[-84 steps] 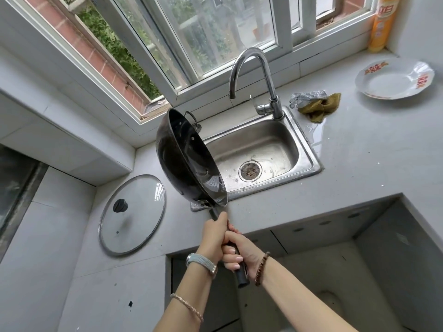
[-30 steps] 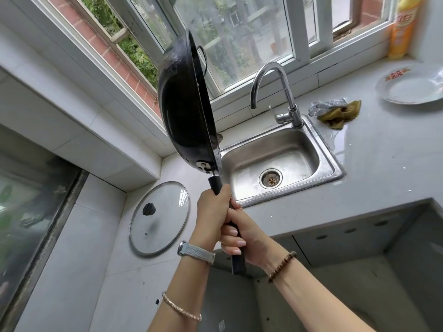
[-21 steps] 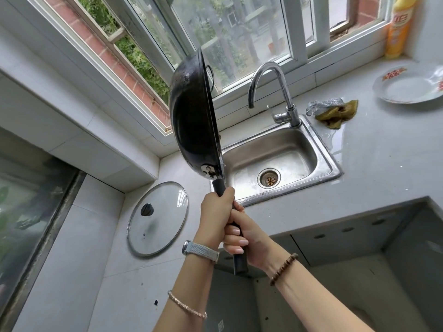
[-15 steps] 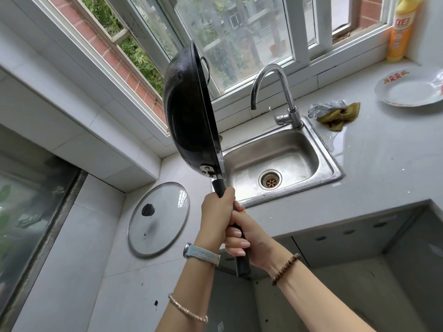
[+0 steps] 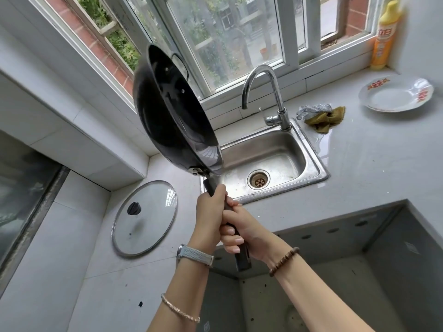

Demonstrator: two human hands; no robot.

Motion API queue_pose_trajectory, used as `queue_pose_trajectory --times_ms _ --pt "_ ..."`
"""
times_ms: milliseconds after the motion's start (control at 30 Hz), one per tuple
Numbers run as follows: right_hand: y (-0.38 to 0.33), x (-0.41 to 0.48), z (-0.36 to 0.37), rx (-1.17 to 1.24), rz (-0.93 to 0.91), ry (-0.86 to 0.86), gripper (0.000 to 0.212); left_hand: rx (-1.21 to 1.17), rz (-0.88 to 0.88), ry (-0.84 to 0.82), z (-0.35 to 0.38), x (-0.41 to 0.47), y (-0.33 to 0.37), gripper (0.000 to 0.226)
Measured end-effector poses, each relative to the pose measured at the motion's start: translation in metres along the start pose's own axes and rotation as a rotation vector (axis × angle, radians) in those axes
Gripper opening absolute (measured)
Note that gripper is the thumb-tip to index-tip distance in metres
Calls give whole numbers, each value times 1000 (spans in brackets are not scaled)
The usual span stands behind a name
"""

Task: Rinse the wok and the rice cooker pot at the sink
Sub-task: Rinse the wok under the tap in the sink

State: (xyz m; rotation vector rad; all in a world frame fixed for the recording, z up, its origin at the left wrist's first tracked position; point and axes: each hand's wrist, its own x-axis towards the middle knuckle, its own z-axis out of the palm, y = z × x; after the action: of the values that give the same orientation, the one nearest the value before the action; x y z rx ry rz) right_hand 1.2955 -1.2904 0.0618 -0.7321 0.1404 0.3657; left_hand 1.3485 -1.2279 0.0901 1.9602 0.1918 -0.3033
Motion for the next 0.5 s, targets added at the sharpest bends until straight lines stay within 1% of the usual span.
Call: queue_pose_trajectory --times_ms 133,267,300,367,433,500 --pt "-8 -6 0 -207 -53 40 18 -264 -42 -82 3 -1 2 27" --pt "-16 -13 5 -519 -110 109 19 -552 -88 -209 3 -1 -2 27" --pt "-17 -13 4 -594 -130 134 17 -579 -87 -224 3 0 -4 27" --pt "-16 -14 3 -712 -153 173 6 -621 -89 -237 3 0 -8 26" --pt "-13 -13 5 -774 -151 203 19 -668 -98 -246 0 -2 -11 25" --pt "-9 -12 10 -777 -169 223 24 -661 -95 -258 -6 -3 -13 24"
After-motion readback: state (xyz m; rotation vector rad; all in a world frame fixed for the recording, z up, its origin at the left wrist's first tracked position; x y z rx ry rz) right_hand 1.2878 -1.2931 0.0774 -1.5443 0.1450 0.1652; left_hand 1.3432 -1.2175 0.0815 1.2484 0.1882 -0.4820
